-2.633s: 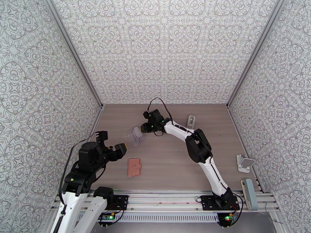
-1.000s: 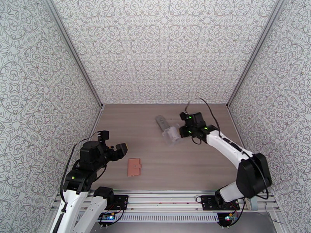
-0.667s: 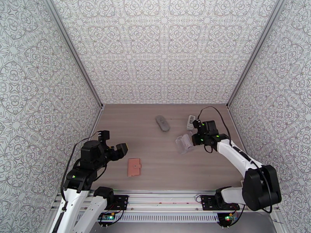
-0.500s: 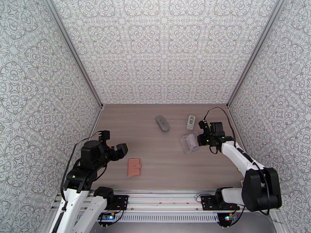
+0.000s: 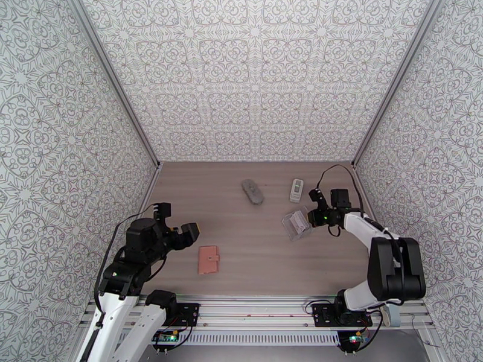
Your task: Put the credit cards into the card holder
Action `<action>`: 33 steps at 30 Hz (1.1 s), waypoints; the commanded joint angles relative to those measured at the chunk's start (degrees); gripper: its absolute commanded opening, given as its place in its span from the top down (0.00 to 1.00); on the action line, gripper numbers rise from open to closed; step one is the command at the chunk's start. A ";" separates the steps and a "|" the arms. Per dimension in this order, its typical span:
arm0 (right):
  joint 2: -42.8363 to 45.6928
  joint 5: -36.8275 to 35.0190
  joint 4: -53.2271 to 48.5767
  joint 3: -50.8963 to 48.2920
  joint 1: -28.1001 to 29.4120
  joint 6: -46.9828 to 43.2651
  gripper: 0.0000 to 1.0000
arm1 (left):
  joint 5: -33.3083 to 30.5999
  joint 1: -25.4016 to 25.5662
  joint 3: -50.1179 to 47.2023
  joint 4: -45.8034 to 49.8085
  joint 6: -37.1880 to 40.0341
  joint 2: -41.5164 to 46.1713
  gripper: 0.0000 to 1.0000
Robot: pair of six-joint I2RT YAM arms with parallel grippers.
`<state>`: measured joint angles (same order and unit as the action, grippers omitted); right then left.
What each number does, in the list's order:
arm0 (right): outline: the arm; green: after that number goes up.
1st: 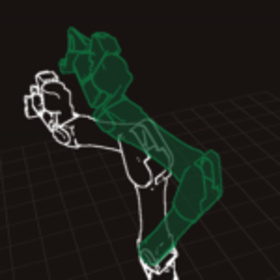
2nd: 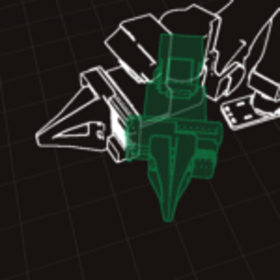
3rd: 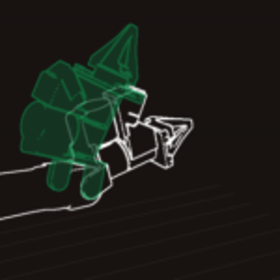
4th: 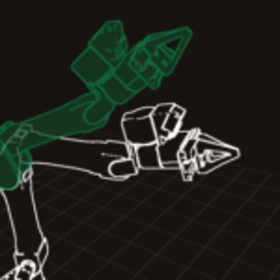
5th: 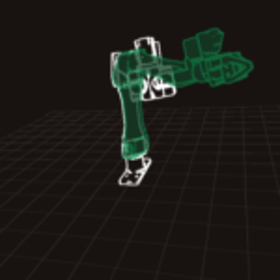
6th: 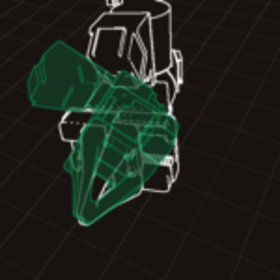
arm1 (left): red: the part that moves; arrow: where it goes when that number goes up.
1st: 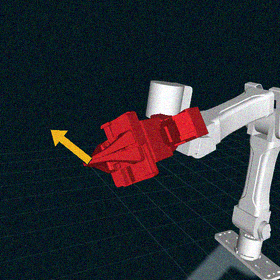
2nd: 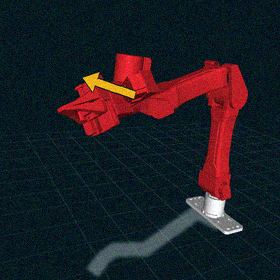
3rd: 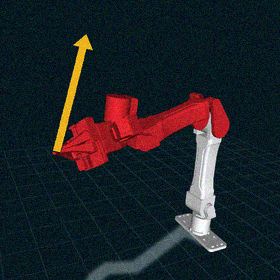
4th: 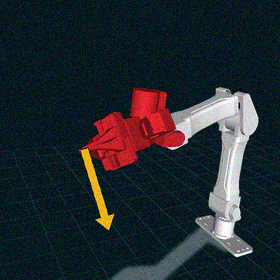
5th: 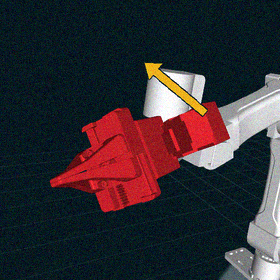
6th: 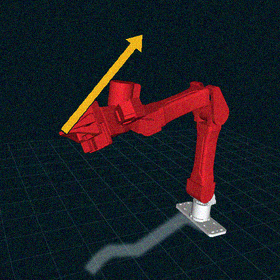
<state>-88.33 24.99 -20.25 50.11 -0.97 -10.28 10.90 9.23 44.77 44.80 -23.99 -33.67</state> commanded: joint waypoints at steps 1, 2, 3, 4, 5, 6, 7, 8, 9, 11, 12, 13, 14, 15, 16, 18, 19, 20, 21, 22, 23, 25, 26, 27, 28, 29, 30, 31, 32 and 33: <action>-0.77 3.75 1.01 2.72 -0.26 -2.46 1.00 | 0.97 0.35 -0.56 -0.06 -0.01 -0.30 0.13; -0.95 3.97 0.83 2.77 -0.32 -2.55 1.00 | 0.97 0.30 -0.56 -0.15 -0.04 -0.39 0.13; -1.11 4.17 0.68 2.72 -0.26 -2.71 1.00 | 0.96 0.30 -0.58 -0.15 -0.05 -0.49 0.12; -1.27 4.02 0.65 2.75 -0.23 -2.64 1.00 | 1.05 0.31 -0.65 -0.15 -0.03 -0.48 0.12; -1.38 3.75 0.52 2.72 -0.26 -2.72 1.00 | 1.04 0.33 -0.65 -0.15 -0.02 -0.51 0.12; -1.43 3.52 0.49 2.77 -0.26 -2.80 1.00 | 1.05 0.32 -0.66 -0.15 -0.03 -0.56 0.12; -1.48 3.33 0.53 2.72 -0.26 -2.90 1.00 | 1.06 0.35 -0.65 -0.10 -0.05 -0.54 0.12; -1.56 3.14 0.52 2.83 -0.26 -2.82 1.00 | 1.05 0.35 -0.65 -0.15 -0.09 -0.58 0.12; -1.68 3.13 0.48 2.87 -0.26 -2.73 1.00 | 1.04 0.35 -0.65 -0.15 -0.08 -0.53 0.12; -1.82 3.11 0.64 2.89 -0.26 -2.48 1.00 | 1.03 0.30 -0.70 -0.14 -0.07 -0.52 0.12; -1.92 3.13 0.74 2.90 -0.26 -2.46 1.00 | 0.98 0.34 -0.65 -0.11 -0.09 -0.53 0.12; -2.09 3.06 0.74 2.98 -0.26 -2.37 1.00 | 0.97 0.35 -0.67 -0.15 -0.09 -0.52 0.12; -2.10 3.13 0.80 3.02 -0.26 -2.29 1.00 | 0.97 0.43 -0.65 -0.13 -0.09 -0.53 0.12; -2.18 3.13 0.84 2.99 -0.26 -2.22 1.00 | 0.97 0.43 -0.65 -0.15 -0.09 -0.52 0.12; -2.28 3.13 1.07 3.02 -0.26 -2.11 1.00 | 0.92 0.43 -0.66 -0.15 -0.12 -0.53 0.12; -2.50 2.96 1.23 2.99 -0.26 -1.86 1.00 | 0.97 0.41 -0.65 -0.13 -0.09 -0.55 0.12; -2.66 2.96 1.37 2.98 -0.26 -1.77 1.00 | 0.97 0.44 -0.65 -0.14 -0.09 -0.53 0.13; -2.74 2.96 1.44 2.98 -0.26 -1.67 1.00 | 0.96 0.49 -0.65 -0.15 -0.09 -0.52 0.12; -2.82 3.04 1.44 3.01 -0.26 -1.67 1.00 | 0.93 0.45 -0.65 -0.10 -0.09 -0.52 0.12; -3.05 3.04 1.61 2.91 -0.21 -1.54 1.00 | 0.88 0.52 -0.65 -0.14 -0.09 -0.56 0.12; -3.22 3.04 1.77 2.84 -0.26 -1.42 1.00 | 0.88 0.52 -0.65 -0.15 -0.09 -0.52 0.12; -3.42 2.67 1.88 3.01 -0.26 -1.08 1.00 | 0.88 0.52 -0.66 -0.15 -0.12 -0.52 0.12; -3.59 2.20 1.88 3.14 -0.26 -0.93 1.00 | 0.88 0.47 -0.64 -0.14 -0.09 -0.52 0.12; -3.69 1.67 1.88 3.23 -0.26 -0.80 1.00 | 0.88 0.52 -0.65 -0.15 -0.09 -0.60 0.12; -3.67 1.03 1.95 3.33 -0.26 -0.70 1.00 | 0.88 0.52 -0.70 -0.15 -0.09 -0.61 0.12; -3.69 0.26 2.07 3.45 -0.26 -0.56 1.00 | 0.88 0.51 -0.65 -0.16 -0.16 -0.61 0.12; -3.59 -0.30 2.08 3.48 -0.26 -0.46 1.00 | 0.88 0.52 -0.65 -0.14 -0.10 -0.61 0.12; -3.60 -0.83 2.06 3.61 -0.26 -0.53 0.99 | 0.84 0.52 -0.72 -0.15 -0.12 -0.68 0.12; -3.51 -1.17 1.95 3.83 -0.34 -0.54 0.99 | 0.88 0.49 -0.76 -0.16 -0.09 -0.72 0.12; -3.43 -1.41 1.81 3.98 -0.50 -0.61 1.00 | 0.87 0.50 -0.69 -0.15 -0.09 -0.78 0.12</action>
<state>-91.29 26.17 -19.94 51.64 -0.97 -11.27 10.90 9.34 44.77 44.80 -23.99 -34.24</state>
